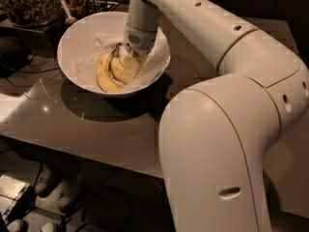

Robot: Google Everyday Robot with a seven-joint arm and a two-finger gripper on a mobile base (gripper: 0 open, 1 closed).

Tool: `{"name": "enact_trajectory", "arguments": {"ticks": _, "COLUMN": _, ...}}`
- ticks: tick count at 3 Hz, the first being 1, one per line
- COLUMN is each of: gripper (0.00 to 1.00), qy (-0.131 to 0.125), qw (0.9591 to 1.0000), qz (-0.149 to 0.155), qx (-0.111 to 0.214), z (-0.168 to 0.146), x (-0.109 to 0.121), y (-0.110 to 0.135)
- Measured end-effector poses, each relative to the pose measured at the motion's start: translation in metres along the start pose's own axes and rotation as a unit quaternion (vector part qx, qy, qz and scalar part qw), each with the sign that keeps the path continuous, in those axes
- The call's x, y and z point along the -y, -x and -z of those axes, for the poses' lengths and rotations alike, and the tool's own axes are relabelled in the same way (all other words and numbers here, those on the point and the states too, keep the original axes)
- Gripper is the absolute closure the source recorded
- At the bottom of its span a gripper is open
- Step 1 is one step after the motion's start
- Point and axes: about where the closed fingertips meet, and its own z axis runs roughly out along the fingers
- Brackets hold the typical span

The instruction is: Pick banana from white bowl

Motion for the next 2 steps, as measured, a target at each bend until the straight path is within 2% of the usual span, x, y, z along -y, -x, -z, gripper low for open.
{"name": "enact_trajectory", "arguments": {"ticks": 1, "gripper": 1.00, "qy": -0.004, "qw": 0.9985, "qz": 0.040, "qx": 0.037, "z": 0.018, "x": -0.009, "y": 0.000}}
{"name": "enact_trajectory", "arguments": {"ticks": 2, "gripper": 1.00, "qy": -0.002, "qw": 0.9924, "qz": 0.081, "qx": 0.093, "z": 0.049, "x": -0.023, "y": -0.010}}
